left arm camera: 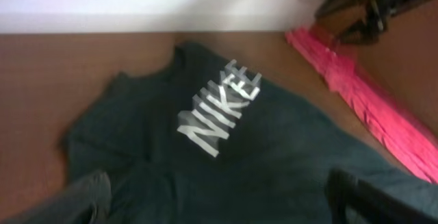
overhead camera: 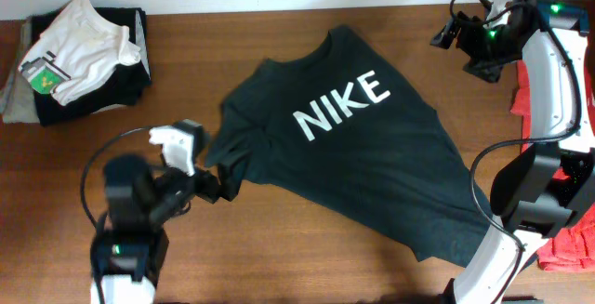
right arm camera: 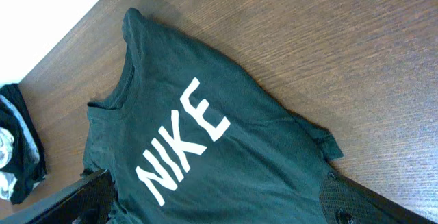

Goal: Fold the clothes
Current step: 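Reach the left gripper to the shirt's left sleeve and grasp it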

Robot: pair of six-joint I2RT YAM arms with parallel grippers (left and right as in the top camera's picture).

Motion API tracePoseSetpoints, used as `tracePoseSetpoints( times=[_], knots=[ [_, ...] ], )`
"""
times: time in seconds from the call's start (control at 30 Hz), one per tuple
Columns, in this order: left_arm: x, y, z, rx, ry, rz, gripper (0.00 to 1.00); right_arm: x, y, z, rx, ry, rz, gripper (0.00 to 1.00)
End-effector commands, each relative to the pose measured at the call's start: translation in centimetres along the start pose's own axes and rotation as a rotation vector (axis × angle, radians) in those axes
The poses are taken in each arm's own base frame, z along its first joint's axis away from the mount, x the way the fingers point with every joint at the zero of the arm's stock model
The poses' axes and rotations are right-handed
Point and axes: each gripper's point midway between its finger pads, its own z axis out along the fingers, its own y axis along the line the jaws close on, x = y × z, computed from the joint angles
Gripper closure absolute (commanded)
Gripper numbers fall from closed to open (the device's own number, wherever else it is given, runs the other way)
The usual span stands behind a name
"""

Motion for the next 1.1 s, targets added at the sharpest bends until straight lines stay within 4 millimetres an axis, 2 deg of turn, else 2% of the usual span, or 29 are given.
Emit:
tracePoseSetpoints(
  times=[0.0, 0.07, 0.1, 0.17, 0.23, 0.3, 0.4, 0.53, 0.7, 0.87, 1.07],
  knots=[
    [1.3, -0.8, 3.1, 0.011, 0.175, 0.053, 0.01, -0.1, 0.3, -0.6, -0.005, -0.012, -0.004, 0.01],
    [3.5, -0.9, 4.5, 0.035, 0.259, 0.022, 0.01, -0.1, 0.3, -0.6, -0.005, -0.012, -0.004, 0.01],
    [4.6, -0.2, 5.2, 0.018, 0.296, 0.001, 0.01, -0.1, 0.3, -0.6, -0.005, -0.012, -0.004, 0.01],
    [6.2, 3.4, 5.4, -0.185, 0.353, -0.121, 0.01, -0.1, 0.3, -0.6, -0.005, -0.012, -0.004, 0.01],
    [8.0, 6.8, 4.7, -0.396, 0.419, -0.191, 0.01, -0.1, 0.3, -0.6, -0.005, -0.012, -0.004, 0.01],
    [9.5, 8.8, 4.2, -0.510, 0.488, -0.196, 0.01, -0.1, 0.3, -0.6, -0.005, -0.012, -0.004, 0.01],
    [13.0, 9.9, 5.0, -0.532, 0.611, -0.235, 0.01, -0.1, 0.3, -0.6, -0.005, -0.012, -0.004, 0.01],
    [15.1, 10.7, 5.9, -0.547, 0.663, -0.267, 0.01, -0.1, 0.3, -0.6, -0.005, -0.012, -0.004, 0.01],
    [15.2, 11.4, 6.9, -0.555, 0.643, -0.271, 0.01, -0.1, 0.3, -0.6, -0.005, -0.012, -0.004, 0.01],
    [16.9, 11.9, 7.5, -0.561, 0.687, -0.282, 0.01, -0.1, 0.3, -0.6, -0.005, -0.012, -0.004, 0.01],
    [16.7, 11.0, 8.2, -0.499, 0.676, -0.302, 0.01, -0.1, 0.3, -0.6, -0.005, -0.012, -0.004, 0.01]
  ],
)
